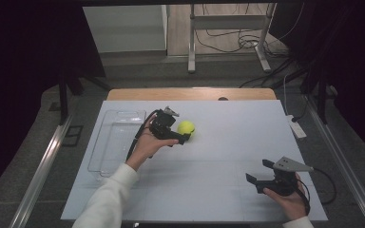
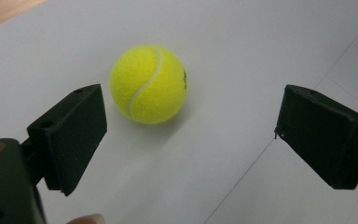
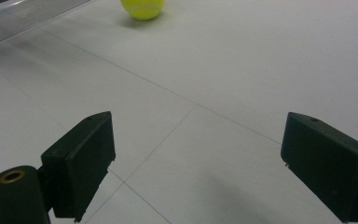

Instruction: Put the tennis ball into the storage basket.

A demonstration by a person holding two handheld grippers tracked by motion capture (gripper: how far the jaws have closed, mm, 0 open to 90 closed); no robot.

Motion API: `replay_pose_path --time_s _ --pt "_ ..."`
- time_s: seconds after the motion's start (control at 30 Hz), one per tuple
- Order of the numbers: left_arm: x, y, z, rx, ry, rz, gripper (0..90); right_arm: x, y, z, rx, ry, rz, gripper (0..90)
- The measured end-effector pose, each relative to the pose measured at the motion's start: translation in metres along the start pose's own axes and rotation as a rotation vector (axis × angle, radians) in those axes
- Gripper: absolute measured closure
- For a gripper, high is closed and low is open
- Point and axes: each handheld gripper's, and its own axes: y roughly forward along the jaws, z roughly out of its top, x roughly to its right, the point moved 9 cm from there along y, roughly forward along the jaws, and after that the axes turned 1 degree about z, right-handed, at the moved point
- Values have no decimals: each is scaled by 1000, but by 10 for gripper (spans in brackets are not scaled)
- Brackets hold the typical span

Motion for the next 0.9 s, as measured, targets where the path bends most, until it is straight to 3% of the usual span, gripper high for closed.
replay_pose_path --time_s 0.23,0.9 --pt "-4 6 5 -7 -9 7 94 1 0 0 -2 0 -2 97" --pt "-7 23 24 -11 -20 -34 86 1 0 -1 -5 1 -1 98"
